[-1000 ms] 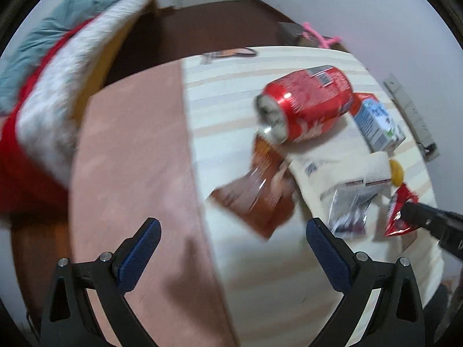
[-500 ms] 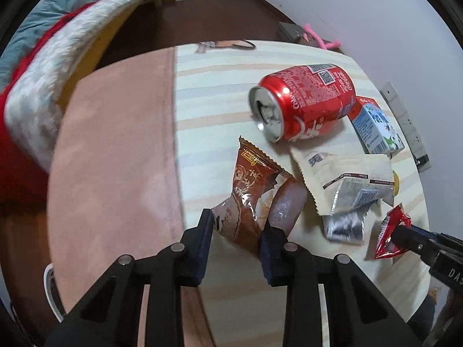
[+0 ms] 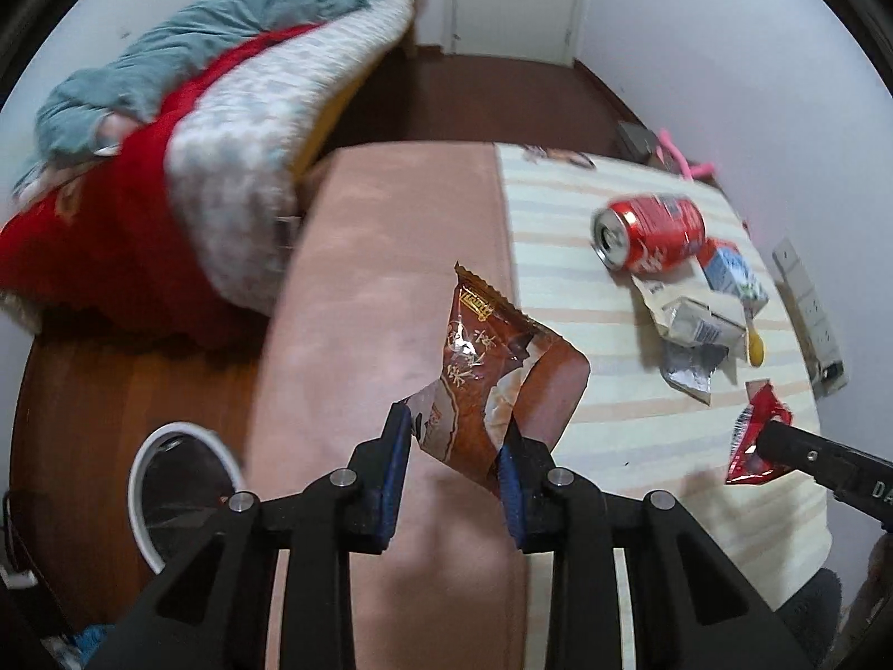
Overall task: Collect trash
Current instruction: 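Carry both wrappers over the bin and open both tools to drop them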
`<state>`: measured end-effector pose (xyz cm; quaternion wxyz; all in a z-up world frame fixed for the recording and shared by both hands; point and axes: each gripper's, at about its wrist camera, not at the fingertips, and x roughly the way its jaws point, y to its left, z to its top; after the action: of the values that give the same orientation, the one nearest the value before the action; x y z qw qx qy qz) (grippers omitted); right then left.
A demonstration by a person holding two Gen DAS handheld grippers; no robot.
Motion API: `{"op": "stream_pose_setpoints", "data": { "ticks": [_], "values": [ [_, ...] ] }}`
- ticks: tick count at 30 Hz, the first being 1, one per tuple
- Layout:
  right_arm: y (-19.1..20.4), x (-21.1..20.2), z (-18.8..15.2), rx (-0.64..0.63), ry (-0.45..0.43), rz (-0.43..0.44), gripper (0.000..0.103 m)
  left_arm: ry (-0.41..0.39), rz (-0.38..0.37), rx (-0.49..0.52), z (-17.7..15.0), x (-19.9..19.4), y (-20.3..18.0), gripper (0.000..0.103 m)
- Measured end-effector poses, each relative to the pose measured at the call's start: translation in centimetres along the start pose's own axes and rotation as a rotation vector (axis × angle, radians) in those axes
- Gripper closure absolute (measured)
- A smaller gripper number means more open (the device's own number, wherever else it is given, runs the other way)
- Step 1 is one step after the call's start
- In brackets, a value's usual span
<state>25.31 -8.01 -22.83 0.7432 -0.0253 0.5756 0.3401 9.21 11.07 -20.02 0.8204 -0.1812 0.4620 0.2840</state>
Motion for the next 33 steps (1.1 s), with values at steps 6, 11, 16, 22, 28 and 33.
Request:
{"op": "stream_pose_setpoints", "data": {
  "ticks": [6,11,16,22,28,33],
  "values": [
    [7.9,-1.4,-1.1,-0.101,-0.017,0.087,0.080,-0.087,0.049,-0.085,-0.6,-6.1,6.4,0.077],
    [16.5,-1.5,-2.6,-0.213,0.000,0.186,0.080,-0.137,0.107,-0.159,-1.3,-10.0,12.7,0.077],
    [25.1,1.5,-4.9,-0.327,0.074,0.246,0.080,-0.103,0.123,-0.276,-3.0,-10.7,19.9,0.077],
    [33.9,10.1,-8.5,-0.463,0.228,0.234,0.080,0.078,0.018,-0.468,-6.7,-5.5,29.2,0.077],
    [38.3,21.4,-10.7,-0.517,0.396,0.141,0.080,0.254,-0.039,-0.646,-11.4,2.8,36.5,0.077],
    [39.2,27.8,-11.1,-0.538,0.475,0.068,0.079,0.322,-0.026,-0.714,-13.5,7.2,38.9,0.025]
  ]
}}
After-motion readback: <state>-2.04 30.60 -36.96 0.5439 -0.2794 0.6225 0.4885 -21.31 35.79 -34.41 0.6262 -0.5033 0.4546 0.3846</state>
